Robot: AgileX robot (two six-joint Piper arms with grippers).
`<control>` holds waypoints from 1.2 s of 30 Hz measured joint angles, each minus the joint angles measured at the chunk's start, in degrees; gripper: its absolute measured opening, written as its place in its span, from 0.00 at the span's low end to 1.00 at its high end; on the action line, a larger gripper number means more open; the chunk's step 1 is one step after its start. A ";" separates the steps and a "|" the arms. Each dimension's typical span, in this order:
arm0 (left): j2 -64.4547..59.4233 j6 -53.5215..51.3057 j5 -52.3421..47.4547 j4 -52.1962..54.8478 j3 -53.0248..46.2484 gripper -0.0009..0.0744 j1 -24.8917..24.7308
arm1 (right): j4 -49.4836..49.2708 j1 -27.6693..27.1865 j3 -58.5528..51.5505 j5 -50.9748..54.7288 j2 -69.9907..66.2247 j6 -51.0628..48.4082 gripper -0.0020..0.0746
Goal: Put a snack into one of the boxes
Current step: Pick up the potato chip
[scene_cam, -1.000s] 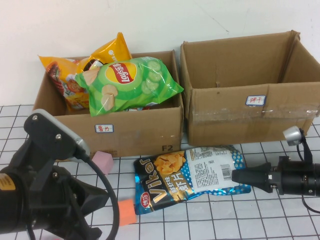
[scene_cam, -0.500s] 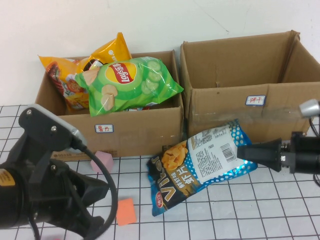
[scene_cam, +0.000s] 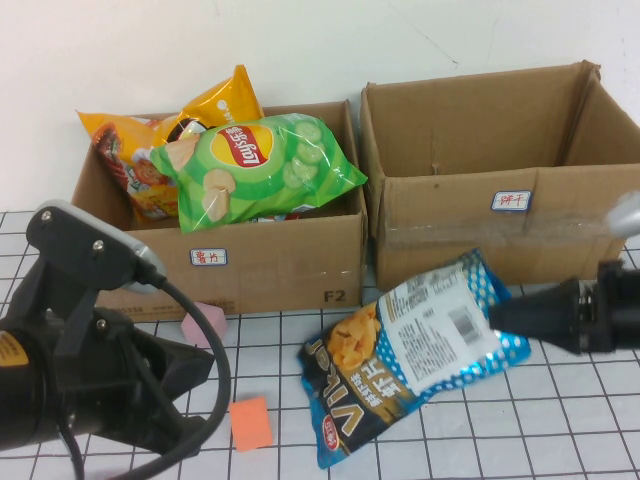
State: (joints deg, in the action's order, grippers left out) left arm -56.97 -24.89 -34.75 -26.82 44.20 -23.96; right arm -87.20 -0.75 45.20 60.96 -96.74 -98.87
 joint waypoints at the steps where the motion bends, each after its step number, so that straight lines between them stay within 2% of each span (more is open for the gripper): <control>1: 0.00 0.00 0.00 0.00 0.00 0.01 0.00 | 2.25 0.00 0.00 -2.01 0.00 0.14 0.03; 5: 0.00 0.00 -0.21 0.00 0.00 0.01 0.00 | 7.77 0.00 0.00 -9.22 -1.21 2.18 0.03; 14: 0.00 0.40 -0.96 -1.61 0.00 0.01 0.00 | 11.51 0.00 0.00 -14.43 -4.07 3.67 0.03; 22: 0.00 1.27 -4.89 -3.26 0.00 0.01 0.00 | 22.13 0.00 0.00 -25.19 -4.16 13.92 0.03; 25: 0.00 1.27 -5.18 -3.26 0.00 0.01 0.00 | 23.39 0.00 0.00 -25.85 -4.16 15.73 0.08; 28: 0.00 1.27 -5.30 -3.26 0.00 0.01 0.00 | 23.76 0.00 0.00 -26.41 -4.16 16.00 0.24; 33: 0.00 1.27 -5.39 -3.26 0.00 0.01 0.00 | 21.24 0.00 0.11 -26.31 -4.30 15.10 0.71; 36: 0.00 1.27 -5.39 -3.36 0.00 0.01 0.00 | 20.30 0.00 1.54 -25.53 -4.34 13.24 0.86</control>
State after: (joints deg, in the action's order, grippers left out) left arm -56.97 -23.62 -40.14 -30.18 44.20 -23.96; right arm -66.91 -0.75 46.74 35.44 -101.08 -85.63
